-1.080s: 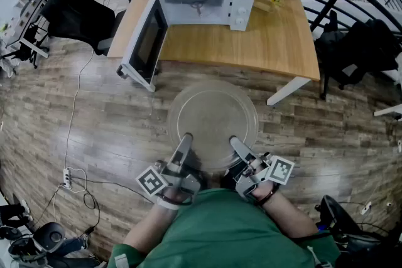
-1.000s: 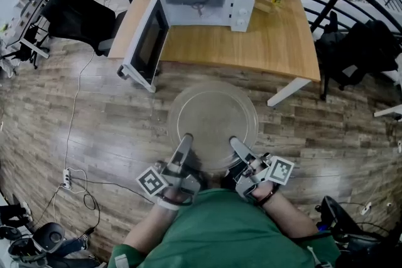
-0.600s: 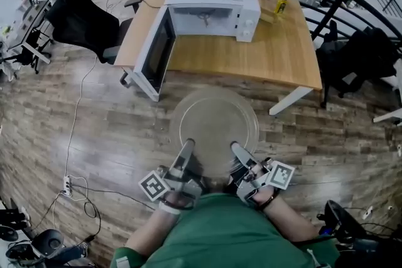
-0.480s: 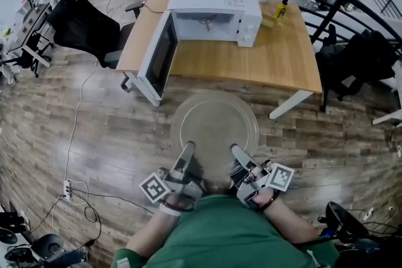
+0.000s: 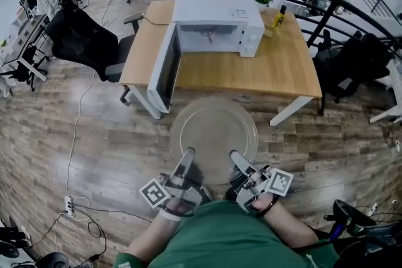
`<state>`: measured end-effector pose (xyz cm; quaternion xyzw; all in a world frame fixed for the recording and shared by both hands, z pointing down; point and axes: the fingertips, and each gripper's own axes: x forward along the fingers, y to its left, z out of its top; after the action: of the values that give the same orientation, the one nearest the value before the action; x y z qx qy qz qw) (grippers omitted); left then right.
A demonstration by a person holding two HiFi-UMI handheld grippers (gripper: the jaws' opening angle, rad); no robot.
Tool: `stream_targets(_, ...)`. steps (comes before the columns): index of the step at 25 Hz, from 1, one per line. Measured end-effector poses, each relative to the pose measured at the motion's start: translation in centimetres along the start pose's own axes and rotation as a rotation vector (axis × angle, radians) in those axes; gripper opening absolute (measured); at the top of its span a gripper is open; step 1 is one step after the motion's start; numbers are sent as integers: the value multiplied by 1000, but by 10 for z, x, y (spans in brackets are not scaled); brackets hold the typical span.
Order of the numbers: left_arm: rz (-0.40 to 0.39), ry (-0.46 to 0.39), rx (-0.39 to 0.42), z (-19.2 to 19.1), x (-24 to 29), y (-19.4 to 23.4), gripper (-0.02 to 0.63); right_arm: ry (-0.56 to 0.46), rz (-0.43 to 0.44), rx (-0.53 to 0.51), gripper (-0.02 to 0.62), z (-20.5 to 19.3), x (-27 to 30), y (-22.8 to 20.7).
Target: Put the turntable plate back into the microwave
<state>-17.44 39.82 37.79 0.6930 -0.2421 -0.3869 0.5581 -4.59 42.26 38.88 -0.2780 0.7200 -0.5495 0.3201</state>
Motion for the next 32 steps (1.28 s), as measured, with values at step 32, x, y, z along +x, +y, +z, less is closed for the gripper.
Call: stream_targets(32,73,-131,44,76,218,89,40,157,18,98,43,208,139,-93)
